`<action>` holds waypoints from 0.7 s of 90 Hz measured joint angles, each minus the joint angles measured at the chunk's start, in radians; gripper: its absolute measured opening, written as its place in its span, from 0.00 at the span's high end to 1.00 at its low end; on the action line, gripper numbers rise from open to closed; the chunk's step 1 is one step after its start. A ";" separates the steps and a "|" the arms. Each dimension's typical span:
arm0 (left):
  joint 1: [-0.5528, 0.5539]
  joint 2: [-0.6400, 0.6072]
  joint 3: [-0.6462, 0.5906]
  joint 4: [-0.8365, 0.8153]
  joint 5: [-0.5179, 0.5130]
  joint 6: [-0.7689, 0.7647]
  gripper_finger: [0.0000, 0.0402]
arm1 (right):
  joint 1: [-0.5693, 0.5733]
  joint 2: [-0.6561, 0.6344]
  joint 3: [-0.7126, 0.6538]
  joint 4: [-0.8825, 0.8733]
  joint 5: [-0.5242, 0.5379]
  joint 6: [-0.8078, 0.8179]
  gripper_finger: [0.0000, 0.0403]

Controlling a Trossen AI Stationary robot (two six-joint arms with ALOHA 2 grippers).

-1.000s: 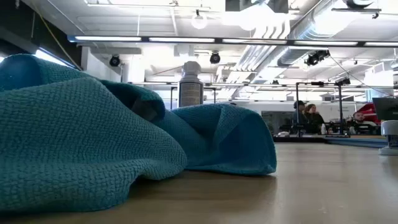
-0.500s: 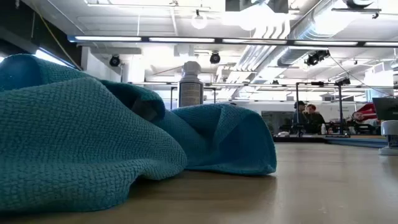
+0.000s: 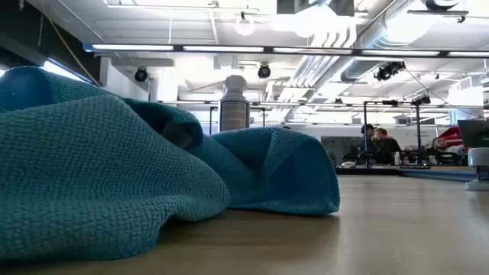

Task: Apply microfiber cloth
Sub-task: Wipe the cellphone with the microfiber towel

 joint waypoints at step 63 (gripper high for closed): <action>-0.034 0.000 0.000 0.037 -0.104 0.046 0.99 | 0.002 -0.007 0.000 0.009 0.004 -0.027 0.90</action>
